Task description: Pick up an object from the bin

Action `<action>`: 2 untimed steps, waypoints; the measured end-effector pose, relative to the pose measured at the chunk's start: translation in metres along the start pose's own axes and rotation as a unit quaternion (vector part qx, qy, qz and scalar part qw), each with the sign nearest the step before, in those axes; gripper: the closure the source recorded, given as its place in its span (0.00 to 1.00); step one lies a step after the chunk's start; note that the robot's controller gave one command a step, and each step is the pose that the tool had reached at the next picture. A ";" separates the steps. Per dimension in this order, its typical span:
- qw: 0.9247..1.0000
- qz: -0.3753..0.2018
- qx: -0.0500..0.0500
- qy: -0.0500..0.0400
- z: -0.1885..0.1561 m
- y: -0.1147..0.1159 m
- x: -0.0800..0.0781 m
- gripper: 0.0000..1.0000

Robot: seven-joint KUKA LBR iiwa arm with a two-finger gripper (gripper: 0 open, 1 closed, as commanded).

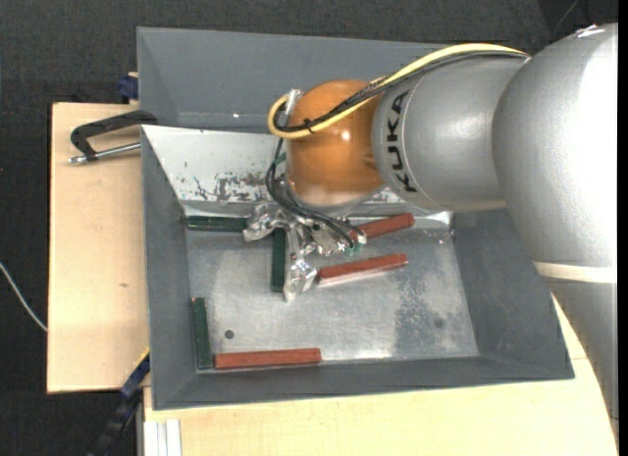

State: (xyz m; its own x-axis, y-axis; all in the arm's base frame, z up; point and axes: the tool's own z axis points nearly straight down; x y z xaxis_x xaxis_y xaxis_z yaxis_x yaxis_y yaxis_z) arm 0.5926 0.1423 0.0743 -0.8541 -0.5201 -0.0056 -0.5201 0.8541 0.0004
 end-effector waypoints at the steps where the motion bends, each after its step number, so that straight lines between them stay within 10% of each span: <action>1: 1.000 0.000 0.000 -0.001 -0.001 0.000 -0.003 0.00; 2: 1.000 0.001 0.000 0.002 -0.004 -0.001 -0.002 1.00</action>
Offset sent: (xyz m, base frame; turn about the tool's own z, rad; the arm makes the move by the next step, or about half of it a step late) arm 0.0000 0.0000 0.0000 0.0000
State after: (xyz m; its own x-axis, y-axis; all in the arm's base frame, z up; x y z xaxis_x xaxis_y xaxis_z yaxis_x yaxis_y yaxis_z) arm 0.5948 0.1429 0.0788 -0.8552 -0.5183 -0.0018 -0.5183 0.8552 -0.0001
